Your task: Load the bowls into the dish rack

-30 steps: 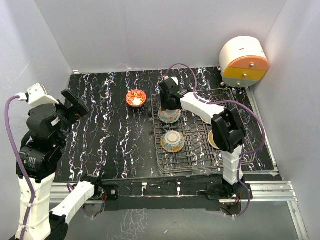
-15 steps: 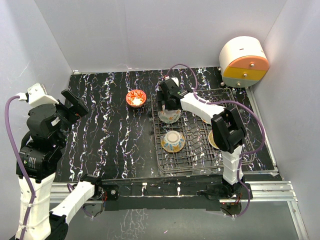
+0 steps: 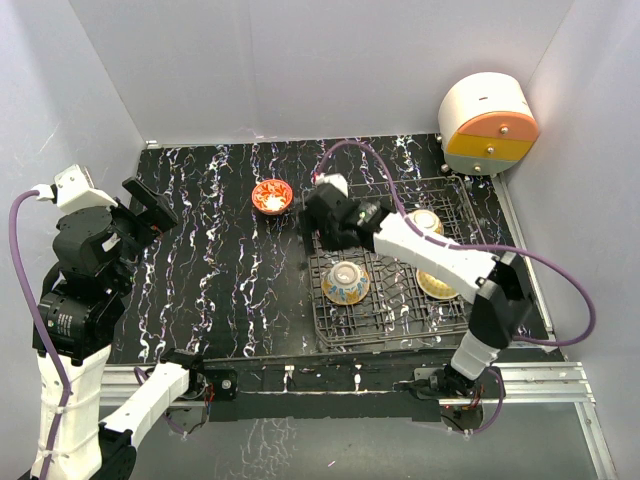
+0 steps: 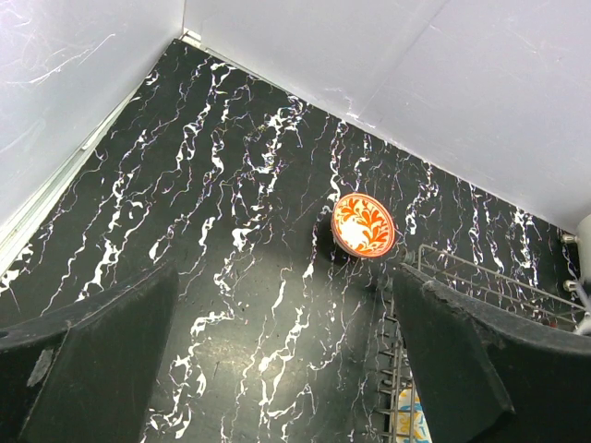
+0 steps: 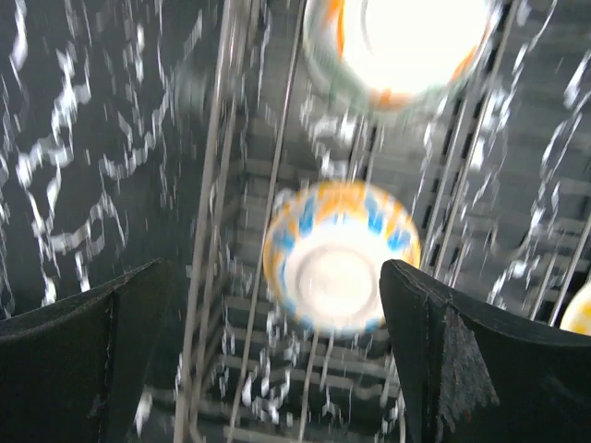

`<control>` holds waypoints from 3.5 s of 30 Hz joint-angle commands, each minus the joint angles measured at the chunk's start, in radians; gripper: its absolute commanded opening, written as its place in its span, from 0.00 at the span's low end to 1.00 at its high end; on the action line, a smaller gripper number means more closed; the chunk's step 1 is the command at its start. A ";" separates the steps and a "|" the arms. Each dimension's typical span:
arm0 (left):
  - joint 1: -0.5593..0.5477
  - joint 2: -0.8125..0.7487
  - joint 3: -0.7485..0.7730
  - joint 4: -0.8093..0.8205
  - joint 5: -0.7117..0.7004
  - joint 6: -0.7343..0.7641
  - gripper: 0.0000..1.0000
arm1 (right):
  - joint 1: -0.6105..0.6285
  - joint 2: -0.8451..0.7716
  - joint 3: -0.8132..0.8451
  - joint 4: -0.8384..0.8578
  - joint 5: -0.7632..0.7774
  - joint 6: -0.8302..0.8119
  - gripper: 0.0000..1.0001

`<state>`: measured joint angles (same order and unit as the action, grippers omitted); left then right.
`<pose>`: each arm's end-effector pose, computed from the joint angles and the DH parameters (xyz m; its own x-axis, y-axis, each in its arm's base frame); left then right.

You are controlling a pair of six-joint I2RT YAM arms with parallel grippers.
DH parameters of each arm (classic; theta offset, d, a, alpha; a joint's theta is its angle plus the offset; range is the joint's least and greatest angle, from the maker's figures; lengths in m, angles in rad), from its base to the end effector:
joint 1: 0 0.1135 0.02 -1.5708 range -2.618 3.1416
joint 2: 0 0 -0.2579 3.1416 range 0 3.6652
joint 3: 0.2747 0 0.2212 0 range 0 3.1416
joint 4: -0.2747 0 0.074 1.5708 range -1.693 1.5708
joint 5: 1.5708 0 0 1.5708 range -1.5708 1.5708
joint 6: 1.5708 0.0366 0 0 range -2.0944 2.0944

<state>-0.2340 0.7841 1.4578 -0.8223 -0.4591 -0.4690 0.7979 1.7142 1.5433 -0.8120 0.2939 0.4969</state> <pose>0.0738 -0.0009 0.4595 -0.0297 -0.4094 -0.9118 -0.2600 0.8840 -0.3885 0.2431 0.2341 0.3009 -0.7839 -0.1503 -0.6025 -0.2267 0.9725 0.0525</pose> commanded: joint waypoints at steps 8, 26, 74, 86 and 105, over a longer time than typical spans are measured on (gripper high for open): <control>-0.002 -0.008 -0.008 0.009 0.034 -0.006 0.97 | 0.113 -0.182 -0.287 -0.154 0.005 0.234 0.98; -0.003 -0.010 0.021 -0.022 0.018 -0.016 0.97 | 0.051 -0.021 -0.194 -0.041 0.019 0.118 0.88; -0.003 -0.020 -0.004 -0.014 0.013 -0.017 0.97 | 0.007 -0.104 -0.160 0.013 0.039 0.103 0.21; -0.003 -0.022 0.000 -0.018 0.010 -0.016 0.97 | -0.031 -0.015 -0.180 0.092 0.037 0.085 0.21; -0.002 -0.013 0.006 -0.014 0.008 -0.008 0.97 | -0.051 0.052 -0.212 0.122 -0.024 0.102 0.72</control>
<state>-0.2340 0.7689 1.4544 -0.8444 -0.4374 -0.4908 0.7437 1.7737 1.3273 -0.7097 0.2886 0.5842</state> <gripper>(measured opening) 0.970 0.600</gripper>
